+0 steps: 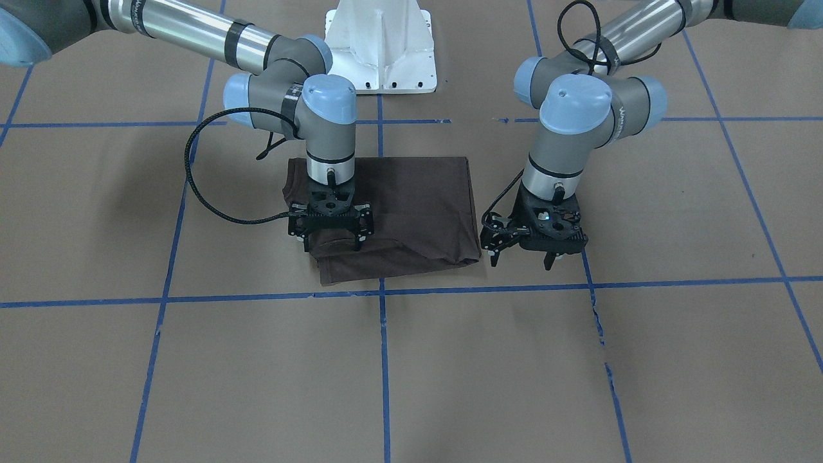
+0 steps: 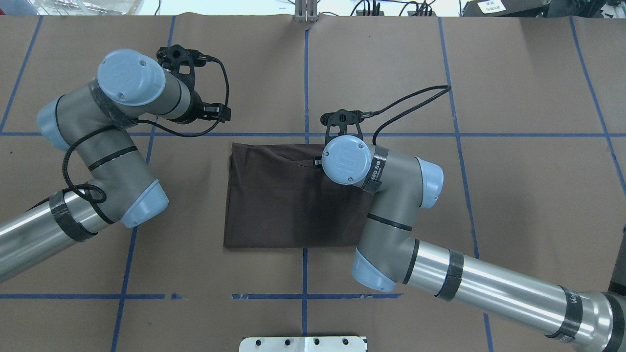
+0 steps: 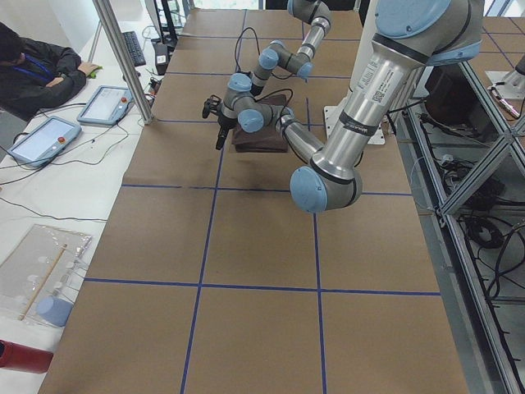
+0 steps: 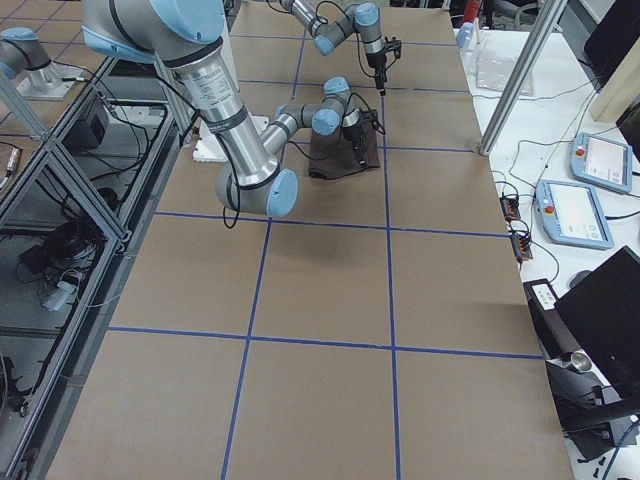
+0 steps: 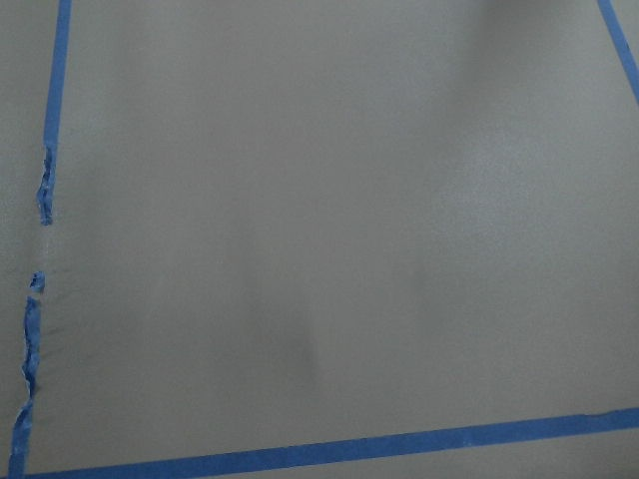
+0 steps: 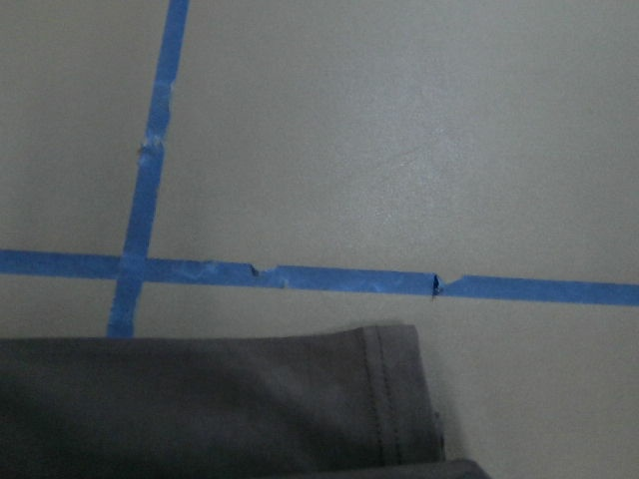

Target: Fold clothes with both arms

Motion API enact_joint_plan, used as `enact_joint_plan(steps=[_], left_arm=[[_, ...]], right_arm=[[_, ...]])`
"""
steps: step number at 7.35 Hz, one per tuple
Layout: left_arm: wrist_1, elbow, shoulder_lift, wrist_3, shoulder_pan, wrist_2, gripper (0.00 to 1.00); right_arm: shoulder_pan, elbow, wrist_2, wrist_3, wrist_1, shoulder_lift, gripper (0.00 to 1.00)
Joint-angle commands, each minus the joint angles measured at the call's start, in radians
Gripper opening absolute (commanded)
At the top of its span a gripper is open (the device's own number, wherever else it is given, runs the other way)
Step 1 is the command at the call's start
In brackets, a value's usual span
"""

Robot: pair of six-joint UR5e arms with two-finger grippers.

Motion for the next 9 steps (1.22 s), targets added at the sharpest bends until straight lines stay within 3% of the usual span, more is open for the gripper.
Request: enact_joint_plan(steps=[1, 2, 5, 7, 8, 9], left_arm=[[0.0, 0.0, 0.001, -0.002, 0.001, 0.0, 1.0], [-0.008, 0.001, 0.003, -0.002, 0.001, 0.0, 1.0], [-0.043, -0.008, 0.019, 0.007, -0.002, -0.002, 1.0], [-0.038, -0.177, 0.19, 0.158, -0.056, -0.095, 1.0], [-0.035, -0.271, 0.32, 0.248, -0.14, -0.17, 1.0], [-0.032, -0.299, 0.41, 0.28, -0.265, -0.29, 1.0]], right_arm=[[0.039, -0.002, 0.011, -0.081, -0.003, -0.014, 1.0], [0.1, 0.0, 0.082, -0.147, -0.003, -0.026, 1.0], [0.355, 0.015, 0.414, -0.366, 0.002, -0.093, 1.0], [0.493, 0.201, 0.535, -0.541, 0.002, -0.33, 1.0], [0.621, 0.226, 0.694, -0.639, 0.011, -0.441, 1.0], [0.72, 0.219, 0.767, -0.734, 0.012, -0.547, 1.0]])
